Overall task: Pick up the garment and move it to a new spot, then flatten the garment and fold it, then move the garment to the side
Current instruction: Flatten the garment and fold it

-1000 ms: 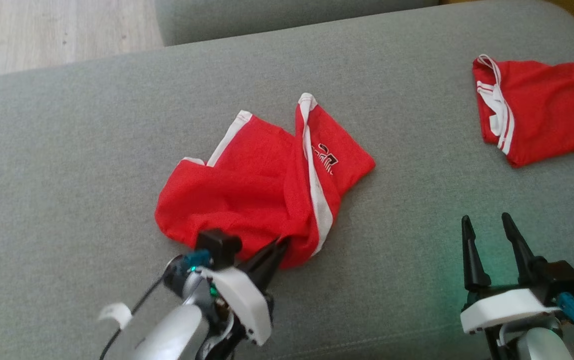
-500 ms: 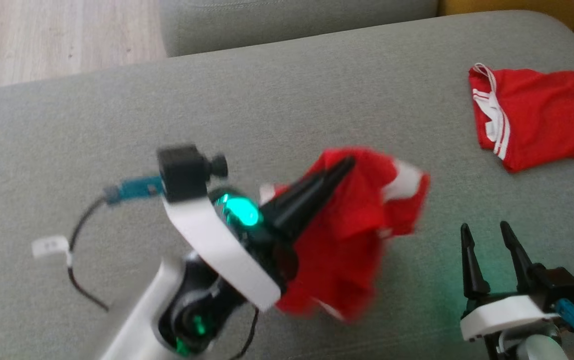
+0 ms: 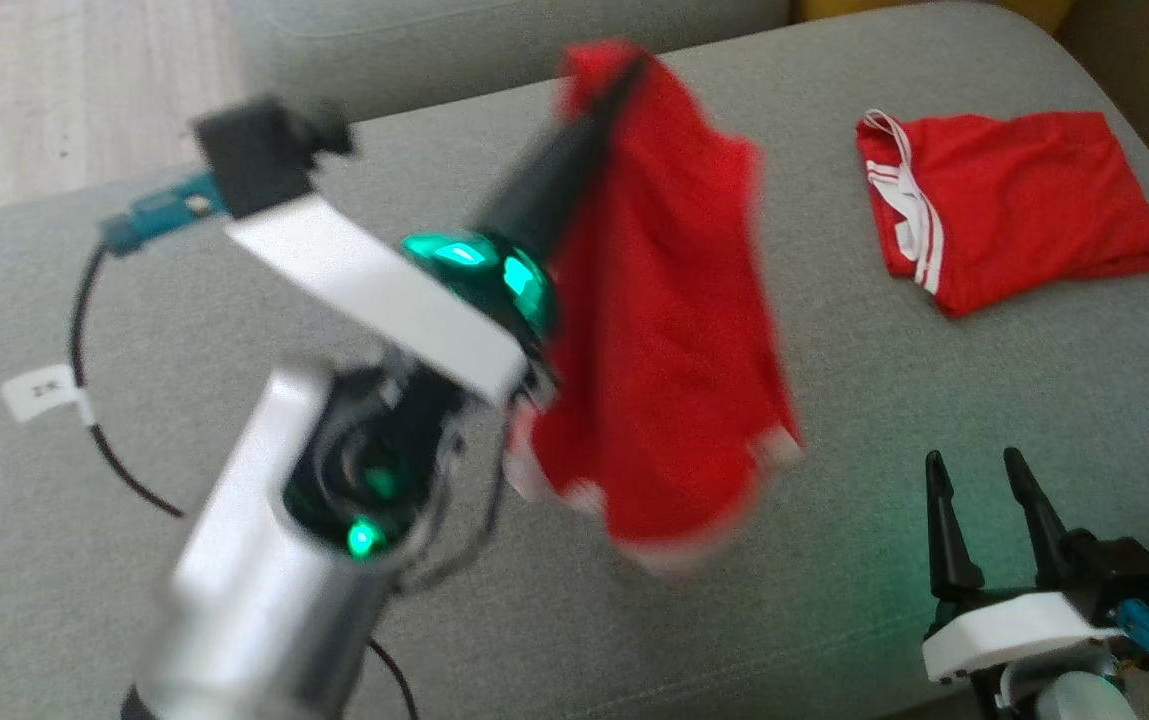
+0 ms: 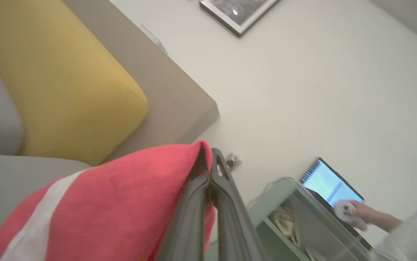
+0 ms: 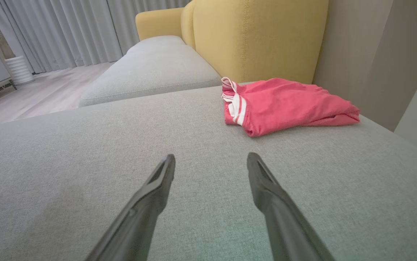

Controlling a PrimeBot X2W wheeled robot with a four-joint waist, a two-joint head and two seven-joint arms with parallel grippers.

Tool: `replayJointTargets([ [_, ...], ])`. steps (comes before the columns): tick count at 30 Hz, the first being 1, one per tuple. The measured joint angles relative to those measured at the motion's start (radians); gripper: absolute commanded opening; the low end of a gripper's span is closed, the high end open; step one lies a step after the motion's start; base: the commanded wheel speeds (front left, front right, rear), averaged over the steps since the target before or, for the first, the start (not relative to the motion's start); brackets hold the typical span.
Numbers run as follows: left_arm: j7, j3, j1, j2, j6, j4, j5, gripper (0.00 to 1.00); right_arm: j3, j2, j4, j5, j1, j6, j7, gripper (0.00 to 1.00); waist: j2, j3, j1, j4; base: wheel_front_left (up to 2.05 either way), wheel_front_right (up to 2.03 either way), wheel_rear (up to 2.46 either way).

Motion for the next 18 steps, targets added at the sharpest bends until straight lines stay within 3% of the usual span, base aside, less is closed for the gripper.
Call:
replayJointTargets([
  [8,-0.162,0.181,-0.047,0.018,0.037,0.432,0.039,0.00,0.001,0.000,0.001,0.006,-0.001,0.000,0.000,1.00,0.0000,0.020,0.0000,-0.036,0.00,0.00,0.00],
  [15,-0.330,0.276,-0.038,0.125,0.046,0.786,0.120,0.00,0.002,0.000,-0.001,0.006,-0.002,0.000,0.000,1.00,0.0000,0.046,0.0000,-0.042,0.00,0.00,0.00],
  [18,-0.371,0.254,-0.020,0.158,0.032,0.899,0.191,0.00,-0.011,0.000,-0.001,0.006,-0.001,0.000,0.000,1.00,0.0000,0.056,0.0000,-0.025,0.00,0.00,0.00],
])
